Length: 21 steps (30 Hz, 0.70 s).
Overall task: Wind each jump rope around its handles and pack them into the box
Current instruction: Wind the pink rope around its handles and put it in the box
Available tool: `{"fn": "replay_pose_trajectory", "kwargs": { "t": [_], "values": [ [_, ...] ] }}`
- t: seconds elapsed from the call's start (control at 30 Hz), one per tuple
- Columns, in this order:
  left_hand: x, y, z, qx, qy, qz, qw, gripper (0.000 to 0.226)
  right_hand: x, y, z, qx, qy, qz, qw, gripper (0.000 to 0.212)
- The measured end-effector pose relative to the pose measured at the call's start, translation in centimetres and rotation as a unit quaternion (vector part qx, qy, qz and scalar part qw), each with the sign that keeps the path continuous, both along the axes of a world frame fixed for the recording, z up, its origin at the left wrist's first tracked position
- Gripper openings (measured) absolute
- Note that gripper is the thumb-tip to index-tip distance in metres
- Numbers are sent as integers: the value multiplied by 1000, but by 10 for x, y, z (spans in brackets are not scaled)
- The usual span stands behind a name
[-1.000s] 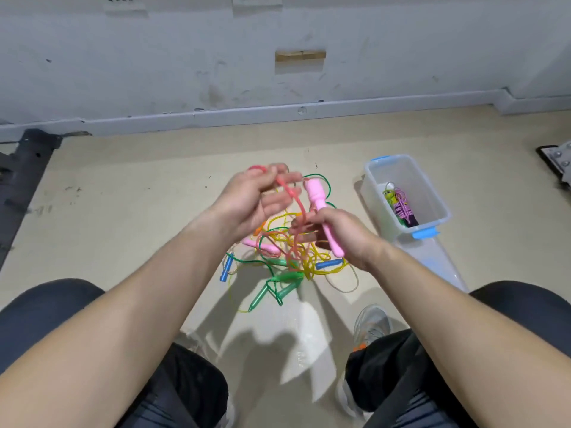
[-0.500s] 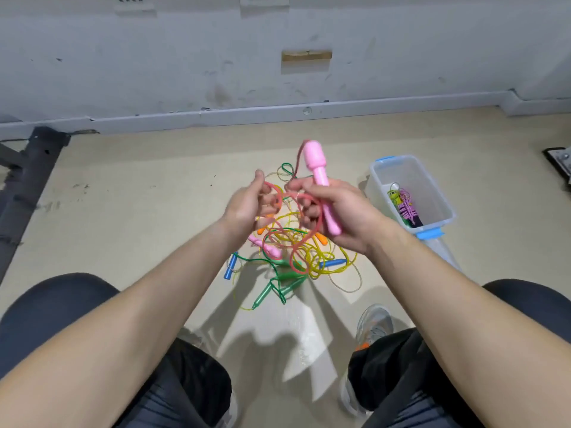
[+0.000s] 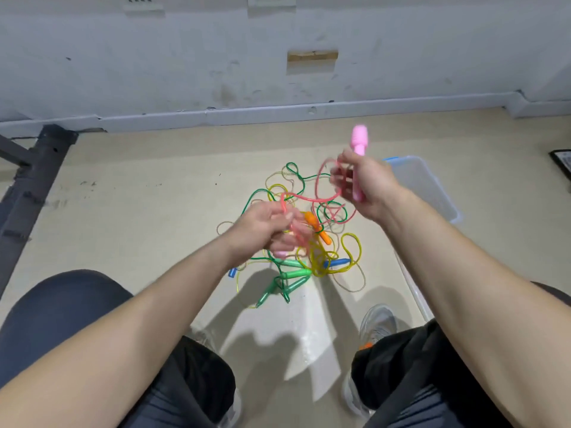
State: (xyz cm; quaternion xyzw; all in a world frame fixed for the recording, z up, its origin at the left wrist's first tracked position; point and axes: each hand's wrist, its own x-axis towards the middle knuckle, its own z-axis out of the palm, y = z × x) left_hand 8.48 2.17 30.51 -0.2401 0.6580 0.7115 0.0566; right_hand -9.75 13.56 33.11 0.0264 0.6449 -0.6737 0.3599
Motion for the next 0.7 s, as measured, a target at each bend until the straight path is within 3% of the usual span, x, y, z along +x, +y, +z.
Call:
{"fn": "replay_pose_trajectory", "kwargs": {
  "t": [0.1,0.23,0.33,0.47,0.6,0.7],
  "values": [
    [-19,-7,28,140,44,101,984,20,19,16,-26,158,39,79,984,16],
    [-42,-15,44,303,73,211,926,20,61,28,-19,17,-73,191,979,28],
    [-54,-27,47,360,86,278,887,22,73,29,-7,-17,-58,247,967,39],
    [-53,-38,35,346,73,324,878,25,74,26,3,-25,-19,265,964,19],
    [-43,-31,17,326,51,352,876,23,77,20,13,-51,-21,290,956,15],
    [-33,-30,8,264,15,338,903,29,79,15,19,-64,-16,300,952,11]
  ]
}}
